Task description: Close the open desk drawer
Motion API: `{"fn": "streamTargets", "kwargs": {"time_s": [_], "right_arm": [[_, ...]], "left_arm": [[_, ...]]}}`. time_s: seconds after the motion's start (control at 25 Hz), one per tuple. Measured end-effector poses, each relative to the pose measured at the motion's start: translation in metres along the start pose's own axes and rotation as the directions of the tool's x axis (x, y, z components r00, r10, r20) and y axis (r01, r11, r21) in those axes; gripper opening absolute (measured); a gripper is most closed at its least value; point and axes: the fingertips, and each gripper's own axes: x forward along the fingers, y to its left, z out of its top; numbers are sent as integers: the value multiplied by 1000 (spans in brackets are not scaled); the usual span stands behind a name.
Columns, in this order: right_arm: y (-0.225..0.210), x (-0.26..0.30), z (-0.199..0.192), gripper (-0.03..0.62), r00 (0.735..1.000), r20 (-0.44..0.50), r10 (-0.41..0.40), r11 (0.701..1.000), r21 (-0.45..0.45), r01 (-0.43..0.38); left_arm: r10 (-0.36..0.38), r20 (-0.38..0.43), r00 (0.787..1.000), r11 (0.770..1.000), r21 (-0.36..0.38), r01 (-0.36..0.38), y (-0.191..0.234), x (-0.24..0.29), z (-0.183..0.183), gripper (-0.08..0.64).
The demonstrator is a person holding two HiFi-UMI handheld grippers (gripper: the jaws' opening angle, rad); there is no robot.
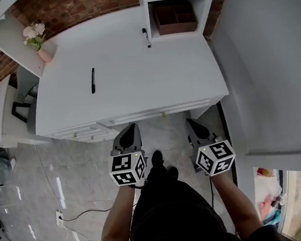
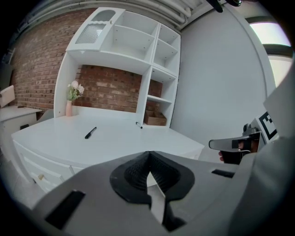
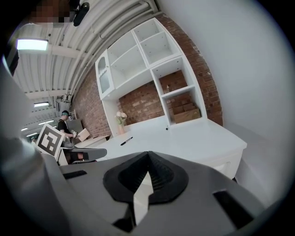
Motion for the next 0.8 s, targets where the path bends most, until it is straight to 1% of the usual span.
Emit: {"fn": "streamTargets", "kwargs": {"time_s": [0.28,0.56,0.8], "right_arm": [[18,-34,19,5,996,87,9,1000,-2,-8],[24,-58,21,5,993,119,-3,1000,-2,3],[27,-73,24,5,990,144,-3,1000,-10,4]], "left_arm": [[-5,67,998,999,32,3,-16,-34,17,9],[4,111,994,998,62,-11,-23,-63,24,9],[19,137,990,998,62,-28,-25,-80,25,9]]}}
